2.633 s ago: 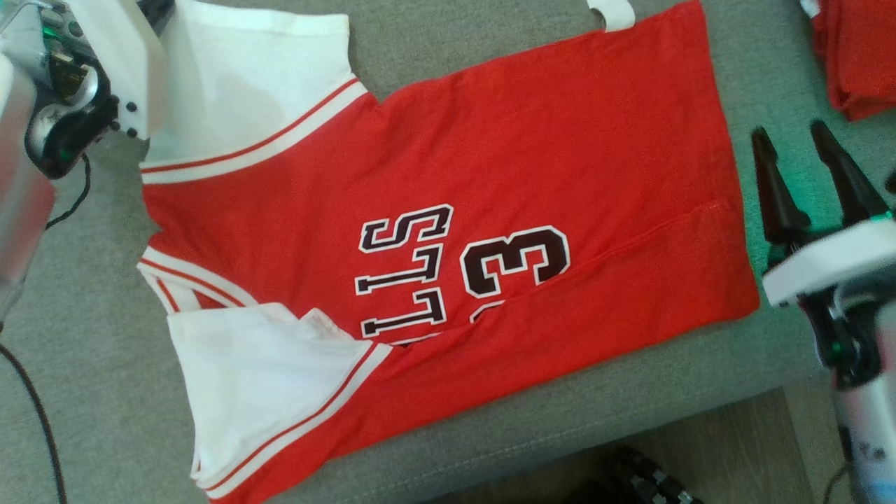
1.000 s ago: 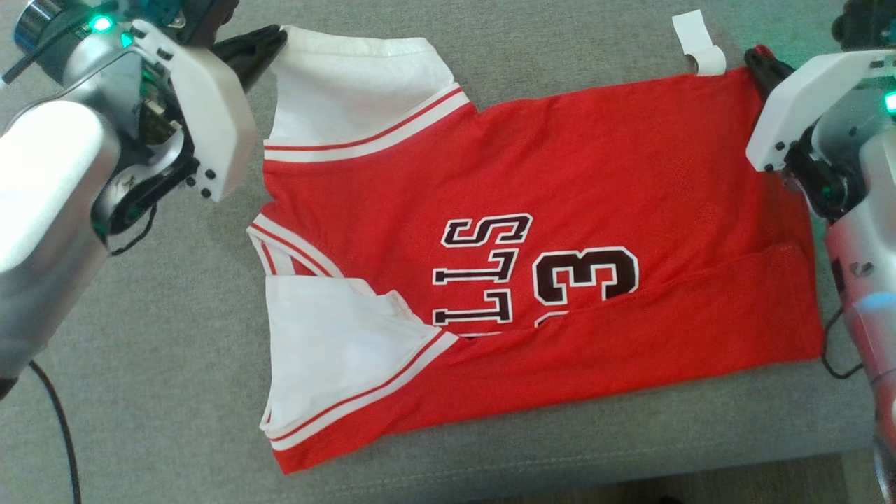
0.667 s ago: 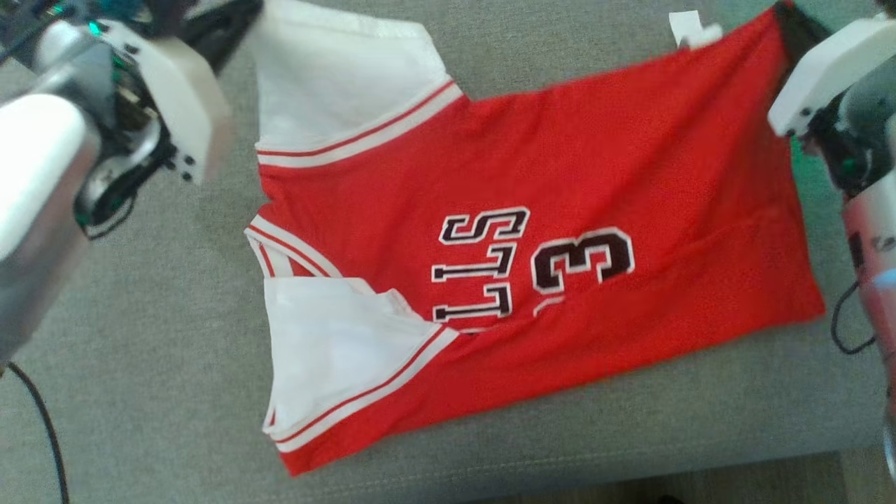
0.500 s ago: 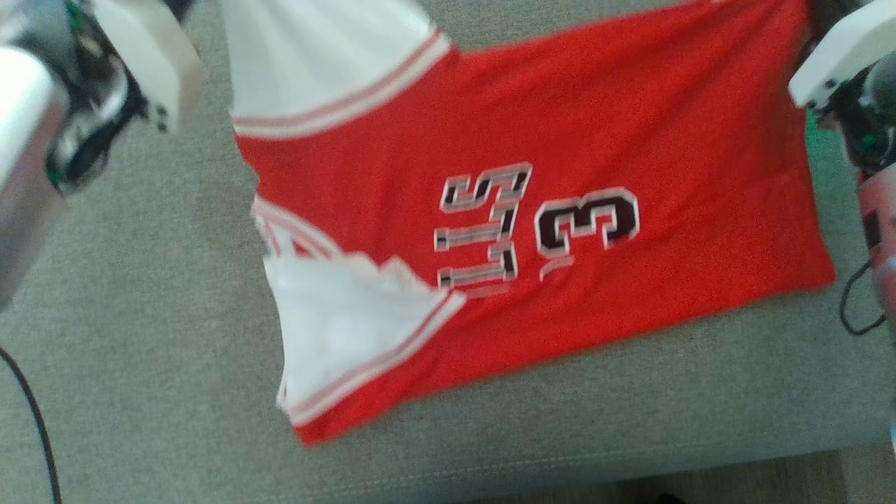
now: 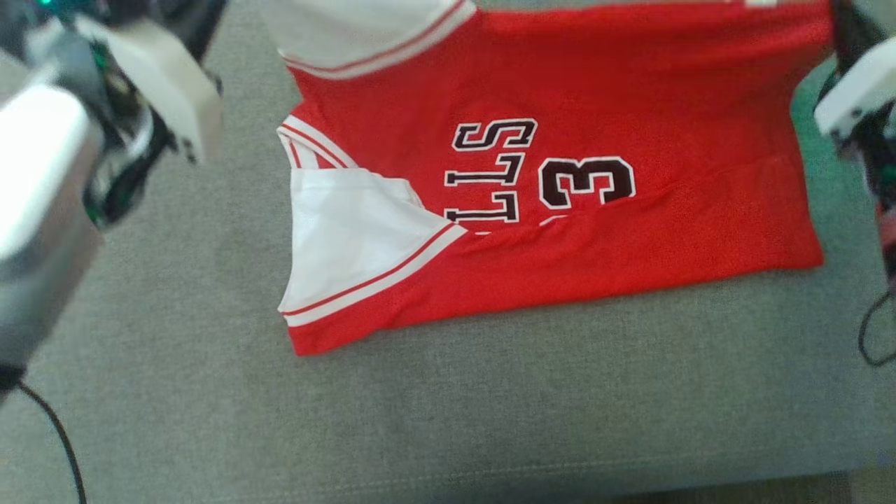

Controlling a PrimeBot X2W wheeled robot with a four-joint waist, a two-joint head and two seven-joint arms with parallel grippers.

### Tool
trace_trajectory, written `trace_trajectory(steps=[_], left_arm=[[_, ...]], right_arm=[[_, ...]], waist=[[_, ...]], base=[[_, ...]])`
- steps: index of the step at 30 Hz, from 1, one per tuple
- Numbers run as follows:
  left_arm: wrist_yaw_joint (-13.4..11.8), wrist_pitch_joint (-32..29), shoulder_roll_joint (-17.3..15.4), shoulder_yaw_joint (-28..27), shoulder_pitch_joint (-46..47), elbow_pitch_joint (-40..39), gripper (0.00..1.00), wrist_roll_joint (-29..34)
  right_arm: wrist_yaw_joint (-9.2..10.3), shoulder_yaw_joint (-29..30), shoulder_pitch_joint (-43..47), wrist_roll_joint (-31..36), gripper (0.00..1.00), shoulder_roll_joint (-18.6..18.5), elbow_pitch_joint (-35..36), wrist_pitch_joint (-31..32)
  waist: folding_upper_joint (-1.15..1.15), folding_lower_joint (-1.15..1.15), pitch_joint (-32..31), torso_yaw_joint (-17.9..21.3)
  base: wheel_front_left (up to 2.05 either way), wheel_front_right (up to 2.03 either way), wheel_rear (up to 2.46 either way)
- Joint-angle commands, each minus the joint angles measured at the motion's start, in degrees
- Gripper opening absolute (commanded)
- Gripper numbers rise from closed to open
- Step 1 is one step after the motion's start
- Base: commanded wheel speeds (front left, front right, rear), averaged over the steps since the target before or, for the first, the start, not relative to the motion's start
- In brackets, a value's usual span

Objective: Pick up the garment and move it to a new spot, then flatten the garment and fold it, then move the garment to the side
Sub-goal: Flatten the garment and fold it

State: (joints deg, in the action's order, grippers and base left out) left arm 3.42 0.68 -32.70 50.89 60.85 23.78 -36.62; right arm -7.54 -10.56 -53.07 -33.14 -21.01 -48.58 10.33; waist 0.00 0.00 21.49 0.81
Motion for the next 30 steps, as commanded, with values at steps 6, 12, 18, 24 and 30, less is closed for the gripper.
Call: trace_trajectory(steps=[6, 12, 18, 24, 30], left_arm=[[-3.12, 2.36, -4.96, -2.8, -6.77, -6.79, 0.0, -2.37], [-7.33, 3.29, -7.44, -2.54, -16.07, -14.9, 0.0, -4.41], [-12.03, 3.27, -9.66, -1.81, -24.69, -22.47, 0.0, -6.11], [-14.82, 3.67, -10.37, -1.25, -30.14, -25.9, 0.0, -7.63], [-16.47, 4.33, -9.08, -0.51, -32.96, -26.12, 1.0, -8.46]], right_arm=[[0.05, -1.34, 6.57, -2.86, 0.0, -2.3, 5.12, -0.34], [0.05, -0.94, 13.44, -4.38, 0.0, -4.28, 8.76, 0.32], [0.05, 0.66, 18.82, -4.25, 0.0, -5.13, 11.51, 1.47], [0.05, 2.64, 22.35, -3.09, 0.04, -4.69, 13.83, 3.0], [0.05, 5.17, 24.37, -0.86, 1.0, -2.94, 15.24, 3.04]], waist=[[0.0, 0.0, -2.34, -1.55], [0.0, 0.0, -3.84, -2.68], [0.0, 0.0, -4.47, -3.26], [0.0, 0.0, -4.57, -3.74], [0.0, 0.0, -5.87, -3.81]], base=[[0.0, 0.0, 0.0], [0.0, 0.0, 0.0], [0.0, 0.0, 0.0], [0.0, 0.0, 0.0], [0.0, 0.0, 0.0]])
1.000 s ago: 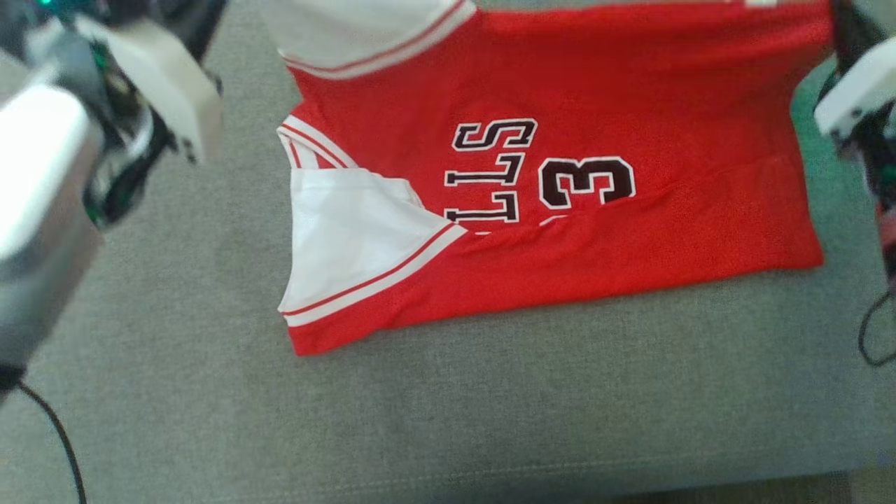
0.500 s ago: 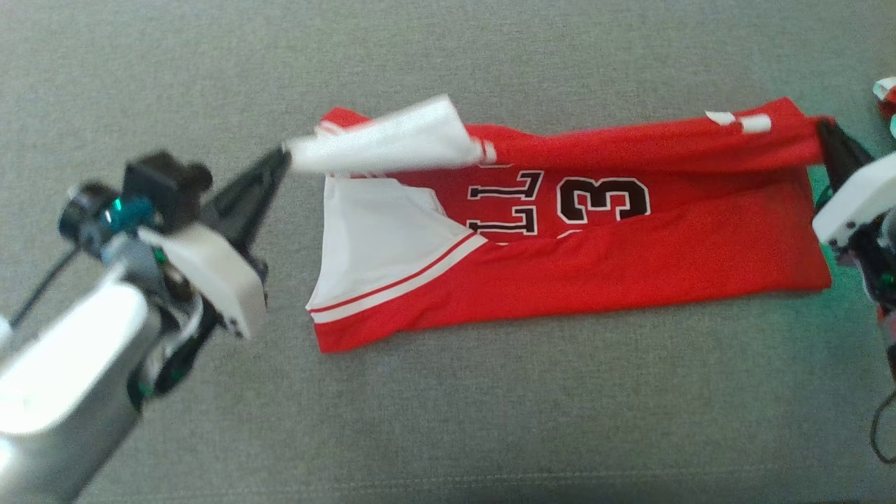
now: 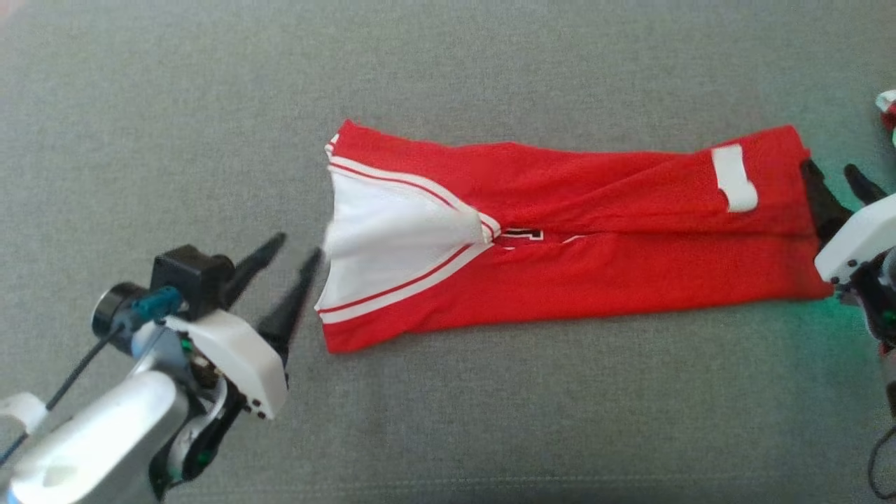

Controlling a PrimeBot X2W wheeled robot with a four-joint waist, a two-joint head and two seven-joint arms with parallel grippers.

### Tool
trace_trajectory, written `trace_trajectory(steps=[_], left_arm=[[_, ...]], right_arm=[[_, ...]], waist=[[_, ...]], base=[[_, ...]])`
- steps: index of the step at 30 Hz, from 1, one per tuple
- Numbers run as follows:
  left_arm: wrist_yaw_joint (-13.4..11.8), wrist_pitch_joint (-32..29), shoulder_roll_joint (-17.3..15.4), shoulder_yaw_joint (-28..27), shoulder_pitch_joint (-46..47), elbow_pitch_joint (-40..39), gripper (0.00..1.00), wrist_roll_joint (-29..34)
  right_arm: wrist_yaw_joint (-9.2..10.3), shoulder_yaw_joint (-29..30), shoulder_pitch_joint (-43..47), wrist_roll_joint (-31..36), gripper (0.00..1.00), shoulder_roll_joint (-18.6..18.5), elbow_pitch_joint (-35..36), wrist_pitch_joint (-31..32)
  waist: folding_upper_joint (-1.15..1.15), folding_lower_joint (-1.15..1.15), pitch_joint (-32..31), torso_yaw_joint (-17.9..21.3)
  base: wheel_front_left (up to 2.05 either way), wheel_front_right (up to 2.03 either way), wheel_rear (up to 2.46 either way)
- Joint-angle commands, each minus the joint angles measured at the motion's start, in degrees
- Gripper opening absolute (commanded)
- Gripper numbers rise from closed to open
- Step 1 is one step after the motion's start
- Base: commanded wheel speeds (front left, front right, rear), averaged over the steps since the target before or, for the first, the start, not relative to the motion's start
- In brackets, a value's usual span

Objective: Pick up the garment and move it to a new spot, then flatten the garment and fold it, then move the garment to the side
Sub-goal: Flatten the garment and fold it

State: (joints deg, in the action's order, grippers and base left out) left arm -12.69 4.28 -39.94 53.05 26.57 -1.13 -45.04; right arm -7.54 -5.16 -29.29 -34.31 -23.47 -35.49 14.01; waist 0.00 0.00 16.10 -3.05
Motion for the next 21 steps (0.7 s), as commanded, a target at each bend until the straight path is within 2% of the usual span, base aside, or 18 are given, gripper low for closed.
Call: trace_trajectory(steps=[1, 6, 13, 17, 21], left_arm=[[-1.01, 1.27, -1.42, -2.72, 0.79, -1.08, 1.0, -0.04], [-5.86, 6.41, 1.42, -4.2, -3.76, 0.42, 1.0, -0.65], [-11.15, 10.45, 6.5, -8.74, -13.2, 2.35, 1.0, -1.82], [-12.89, 10.67, 8.97, -12.79, -17.31, 1.66, 1.0, 0.38], [-12.8, 10.7, 12.53, -19.18, -22.94, -0.2, 1.0, 5.94]], right_arm=[[0.05, 0.23, 1.05, 0.71, 1.0, -0.05, 2.52, -1.12], [0.05, 1.55, 5.04, 3.26, 1.0, 3.04, 5.53, -6.11], [0.05, -1.28, 12.7, 4.7, 1.0, 7.68, 10.27, -15.23], [0.05, -2.4, 15.41, 4.82, 1.0, 8.63, 11.51, -20.22], [0.05, -3.27, 18.48, 5.75, 1.0, 9.25, 12.31, -25.63]], waist=[[0.0, 0.0, -1.03, 0.14], [0.0, 0.0, -5.0, 1.04], [0.0, 0.0, -11.97, 3.13], [0.0, 0.0, -14.32, 3.79], [0.0, 0.0, -16.1, 4.07]], base=[[0.0, 0.0, 0.0], [0.0, 0.0, 0.0], [0.0, 0.0, 0.0], [0.0, 0.0, 0.0], [0.0, 0.0, 0.0]])
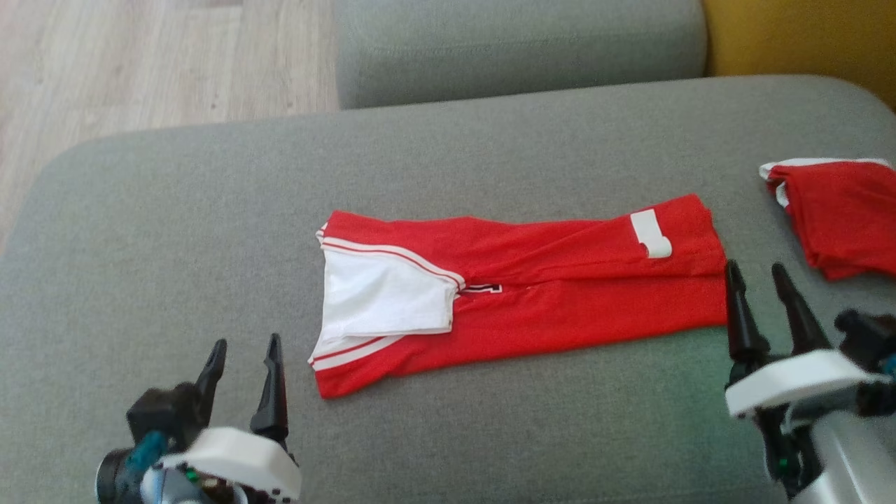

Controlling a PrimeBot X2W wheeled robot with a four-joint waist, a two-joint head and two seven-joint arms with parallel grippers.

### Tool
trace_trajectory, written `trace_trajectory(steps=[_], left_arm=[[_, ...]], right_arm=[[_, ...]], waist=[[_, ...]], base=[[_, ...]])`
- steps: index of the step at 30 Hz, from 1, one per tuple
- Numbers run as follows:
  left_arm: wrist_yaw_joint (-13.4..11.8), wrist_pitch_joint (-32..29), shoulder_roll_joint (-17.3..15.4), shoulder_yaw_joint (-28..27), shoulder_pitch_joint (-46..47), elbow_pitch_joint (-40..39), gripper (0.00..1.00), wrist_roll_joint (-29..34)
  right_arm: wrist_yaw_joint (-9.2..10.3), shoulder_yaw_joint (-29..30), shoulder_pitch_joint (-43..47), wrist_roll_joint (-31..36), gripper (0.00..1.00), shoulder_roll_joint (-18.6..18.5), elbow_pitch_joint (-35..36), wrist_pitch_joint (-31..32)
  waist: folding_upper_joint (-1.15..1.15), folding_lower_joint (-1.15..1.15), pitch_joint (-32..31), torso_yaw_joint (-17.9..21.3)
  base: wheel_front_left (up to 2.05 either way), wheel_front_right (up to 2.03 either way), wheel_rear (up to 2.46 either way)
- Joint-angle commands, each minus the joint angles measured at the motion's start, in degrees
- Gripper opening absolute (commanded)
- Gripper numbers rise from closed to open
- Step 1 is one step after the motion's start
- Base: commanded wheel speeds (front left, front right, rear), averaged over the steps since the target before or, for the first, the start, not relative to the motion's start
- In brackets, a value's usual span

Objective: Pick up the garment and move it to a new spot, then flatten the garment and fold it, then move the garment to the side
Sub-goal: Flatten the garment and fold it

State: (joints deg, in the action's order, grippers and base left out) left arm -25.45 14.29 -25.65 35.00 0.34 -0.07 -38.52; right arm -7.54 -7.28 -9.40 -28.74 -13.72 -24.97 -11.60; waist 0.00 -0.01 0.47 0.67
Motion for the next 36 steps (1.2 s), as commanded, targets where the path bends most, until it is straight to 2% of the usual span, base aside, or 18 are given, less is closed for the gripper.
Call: trace_trajectory(steps=[1, 3, 8, 17, 22, 30, 36], left_arm=[[0.12, 0.69, -0.49, -3.26, 1.94, -2.01, 1.0, 0.89], [1.37, 0.7, 2.59, -7.68, -1.94, -3.9, 1.0, 6.83], [4.56, 0.7, 8.39, -13.06, -7.52, -6.23, 1.0, 15.96], [10.82, 0.71, 17.23, -18.0, -15.07, -5.5, 1.0, 25.18], [13.57, 0.71, 19.43, -20.14, -15.59, -4.6, 1.0, 28.14], [16.33, 0.71, 20.91, -22.57, -16.16, -3.96, 1.0, 30.85], [18.05, 0.71, 21.67, -23.02, -15.9, -3.24, 1.0, 32.13]], right_arm=[[0.05, -1.15, -0.69, 0.23, 1.0, -0.32, 1.93, -0.78], [0.05, -1.35, 1.44, 1.14, 1.0, 0.11, 2.68, -2.23], [0.05, -0.91, 4.16, 3.29, 1.0, 1.56, 4.45, -3.15], [0.05, 1.14, 8.27, 7.15, 1.0, 3.42, 6.41, -3.38], [0.05, 1.36, 9.41, 8.06, 1.0, 4.4, 6.61, -3.39], [0.05, 2.63, 9.5, 7.52, 1.0, 5.08, 2.99, -3.31], [0.05, 6.27, 4.54, 7.75, 1.0, 4.83, -1.71, 1.02]], waist=[[0.0, 0.01, -0.75, 0.32], [0.0, 0.01, -1.58, 0.17], [0.0, 0.01, -2.66, 0.02], [0.0, 0.01, -4.8, -1.4], [0.0, 0.01, -4.96, -1.92], [0.0, 0.01, -4.97, -3.03], [0.0, 0.01, -3.5, -4.36]], base=[[0.0, 0.0, 0.0], [0.0, 0.0, 0.0], [0.0, 0.0, 0.0], [0.0, 0.0, 0.0], [0.0, 0.0, 0.0], [0.0, 0.0, 0.0], [0.0, 0.0, 0.0]])
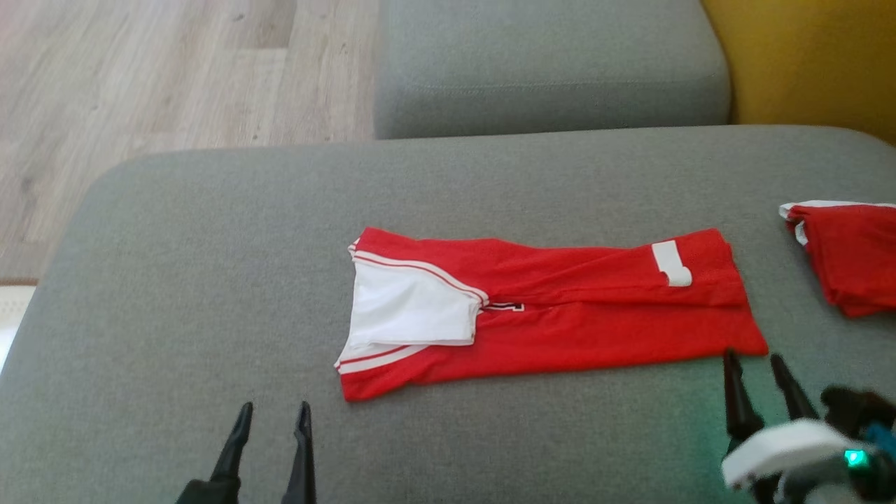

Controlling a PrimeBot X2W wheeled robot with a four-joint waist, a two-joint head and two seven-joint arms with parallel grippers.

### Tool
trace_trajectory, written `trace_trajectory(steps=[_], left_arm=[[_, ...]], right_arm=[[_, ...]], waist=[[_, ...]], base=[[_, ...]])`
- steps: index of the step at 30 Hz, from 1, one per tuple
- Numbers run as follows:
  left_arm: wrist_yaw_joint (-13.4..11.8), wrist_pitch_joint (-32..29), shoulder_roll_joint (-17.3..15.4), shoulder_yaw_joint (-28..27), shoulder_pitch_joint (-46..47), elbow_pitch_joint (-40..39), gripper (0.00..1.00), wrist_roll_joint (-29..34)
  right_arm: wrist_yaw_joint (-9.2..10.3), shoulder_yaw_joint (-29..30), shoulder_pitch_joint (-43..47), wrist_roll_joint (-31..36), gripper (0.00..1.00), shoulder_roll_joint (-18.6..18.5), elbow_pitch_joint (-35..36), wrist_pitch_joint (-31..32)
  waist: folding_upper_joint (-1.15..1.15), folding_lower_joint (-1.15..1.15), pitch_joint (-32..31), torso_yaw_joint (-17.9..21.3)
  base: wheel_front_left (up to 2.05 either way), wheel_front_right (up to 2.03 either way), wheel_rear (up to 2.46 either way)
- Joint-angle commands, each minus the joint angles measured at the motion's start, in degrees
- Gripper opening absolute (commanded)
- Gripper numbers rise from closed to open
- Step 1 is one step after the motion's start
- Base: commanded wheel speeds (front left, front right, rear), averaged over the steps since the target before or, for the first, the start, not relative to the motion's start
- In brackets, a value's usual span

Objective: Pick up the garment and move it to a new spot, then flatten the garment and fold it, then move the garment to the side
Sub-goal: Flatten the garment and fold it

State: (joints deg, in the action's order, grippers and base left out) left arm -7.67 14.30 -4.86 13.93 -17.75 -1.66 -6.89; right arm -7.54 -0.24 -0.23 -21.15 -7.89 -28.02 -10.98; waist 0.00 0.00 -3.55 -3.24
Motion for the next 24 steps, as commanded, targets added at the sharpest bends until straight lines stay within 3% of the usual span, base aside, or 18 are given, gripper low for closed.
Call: trace_trajectory(steps=[1, 7, 13, 24], left_arm=[[0.55, 0.7, 0.99, -1.84, 2.32, -1.49, 1.0, 0.69], [1.3, 0.7, 1.46, -0.73, 2.84, -0.62, 1.0, 1.33], [2.1, 0.7, 1.78, 0.49, 5.25, 1.12, 1.0, 0.74], [1.92, 0.7, 1.96, 2.12, 10.9, 2.93, 1.0, -0.2]], right_arm=[[0.05, -0.03, -5.99, 0.48, 1.0, -1.31, 0.38, 1.6], [0.05, 5.38, -13.92, -0.1, 1.0, -2.61, -6.23, 10.47], [0.05, 8.84, -23.44, 2.14, 1.0, -6.64, -13.9, 20.61], [0.05, 6.68, -31.92, 7.09, 1.0, -9.79, -21.26, 28.23]], waist=[[0.0, 0.0, 0.88, -0.72], [0.0, 0.0, 3.12, -1.96], [0.0, 0.0, 8.14, -3.14], [0.0, 0.0, 14.17, -3.64]], base=[[0.0, 0.0, 0.0], [0.0, 0.0, 0.0], [0.0, 0.0, 0.0], [0.0, 0.0, 0.0]])
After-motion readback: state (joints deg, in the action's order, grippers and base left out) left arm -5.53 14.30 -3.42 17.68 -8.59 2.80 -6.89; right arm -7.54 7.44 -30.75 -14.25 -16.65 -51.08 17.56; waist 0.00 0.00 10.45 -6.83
